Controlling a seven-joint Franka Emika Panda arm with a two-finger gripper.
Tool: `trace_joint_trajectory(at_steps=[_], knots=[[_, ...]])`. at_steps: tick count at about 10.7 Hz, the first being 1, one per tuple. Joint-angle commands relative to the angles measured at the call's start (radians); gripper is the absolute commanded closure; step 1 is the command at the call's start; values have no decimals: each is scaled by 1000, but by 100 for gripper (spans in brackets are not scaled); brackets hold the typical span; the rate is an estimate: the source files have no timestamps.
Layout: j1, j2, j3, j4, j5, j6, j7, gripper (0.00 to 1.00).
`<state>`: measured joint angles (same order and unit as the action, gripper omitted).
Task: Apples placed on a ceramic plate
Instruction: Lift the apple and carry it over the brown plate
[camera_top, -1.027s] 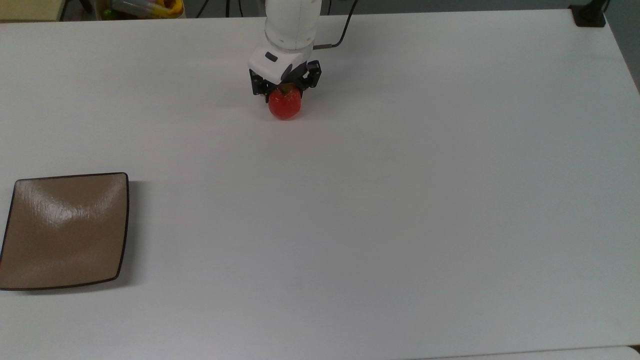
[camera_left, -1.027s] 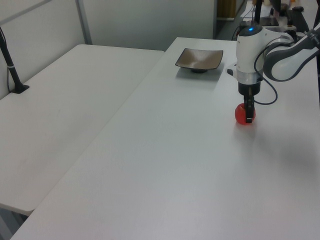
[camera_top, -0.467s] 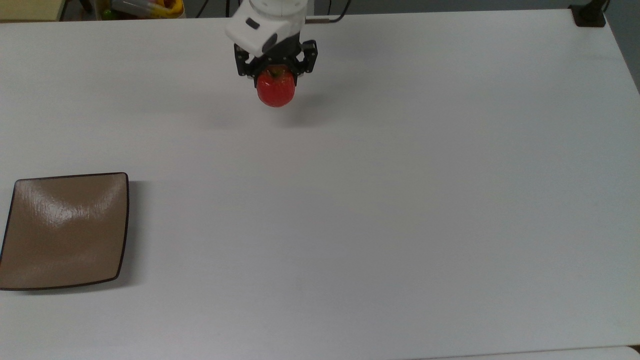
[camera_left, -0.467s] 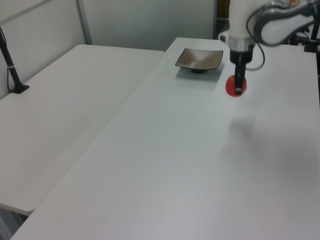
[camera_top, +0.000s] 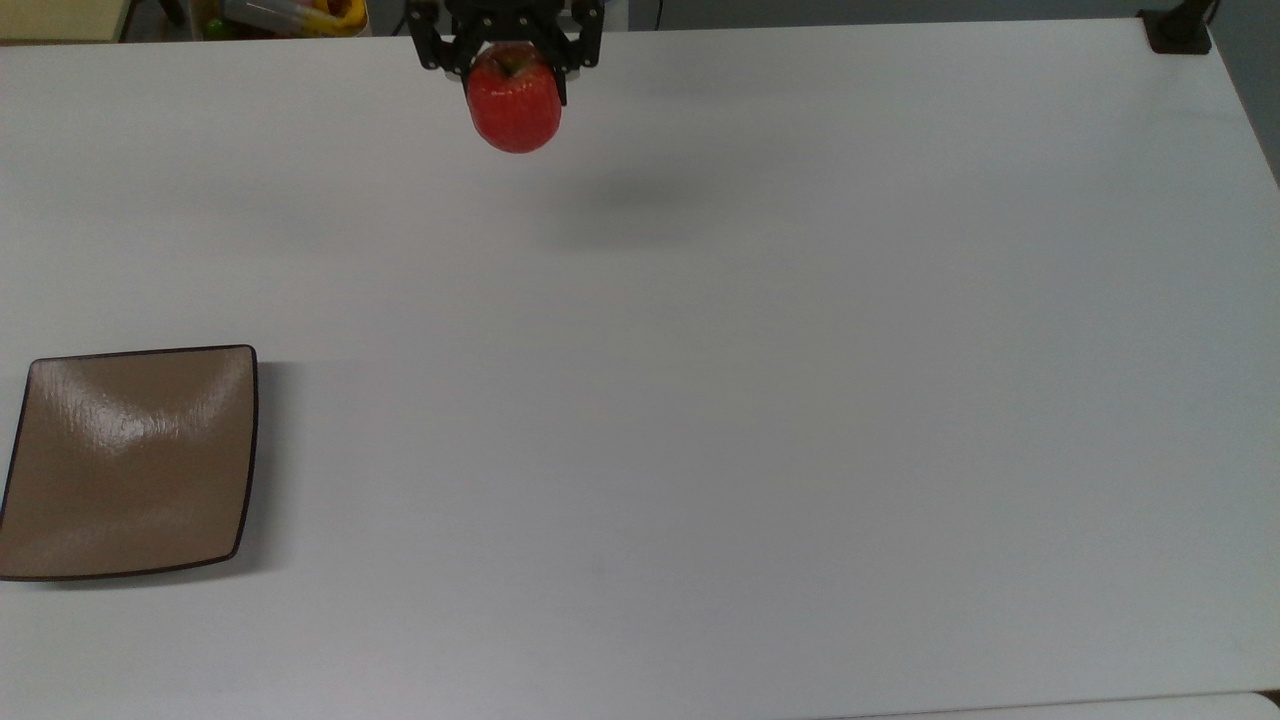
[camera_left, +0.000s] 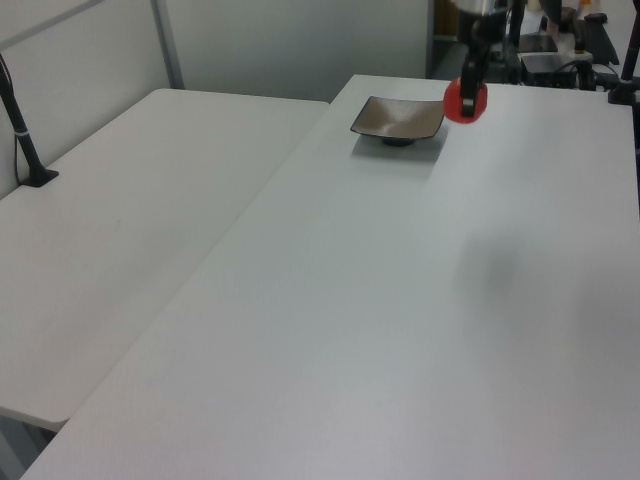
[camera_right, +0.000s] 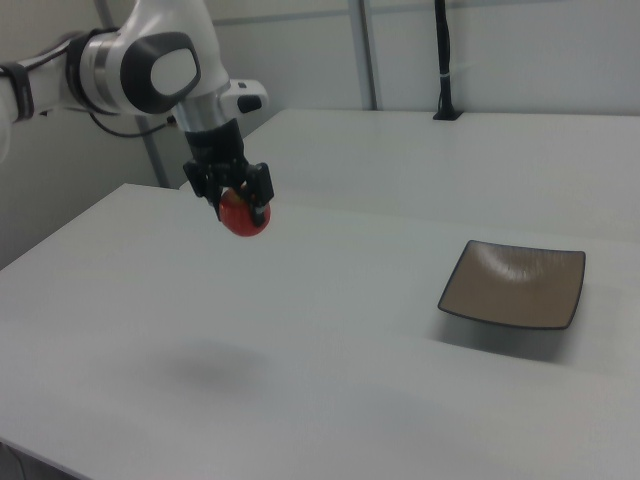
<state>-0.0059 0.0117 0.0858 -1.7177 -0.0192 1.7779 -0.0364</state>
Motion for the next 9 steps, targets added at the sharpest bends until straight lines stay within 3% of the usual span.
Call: trace_joint_trajectory(at_steps=[1, 4, 7, 9], knots=[[0, 14, -35, 55, 38, -35, -36, 68], [-3, 53, -75, 81, 41, -26, -101, 65], [-16, 146, -152, 196, 64, -25, -176, 65], [-81, 246, -155, 294, 64, -5, -252, 65]])
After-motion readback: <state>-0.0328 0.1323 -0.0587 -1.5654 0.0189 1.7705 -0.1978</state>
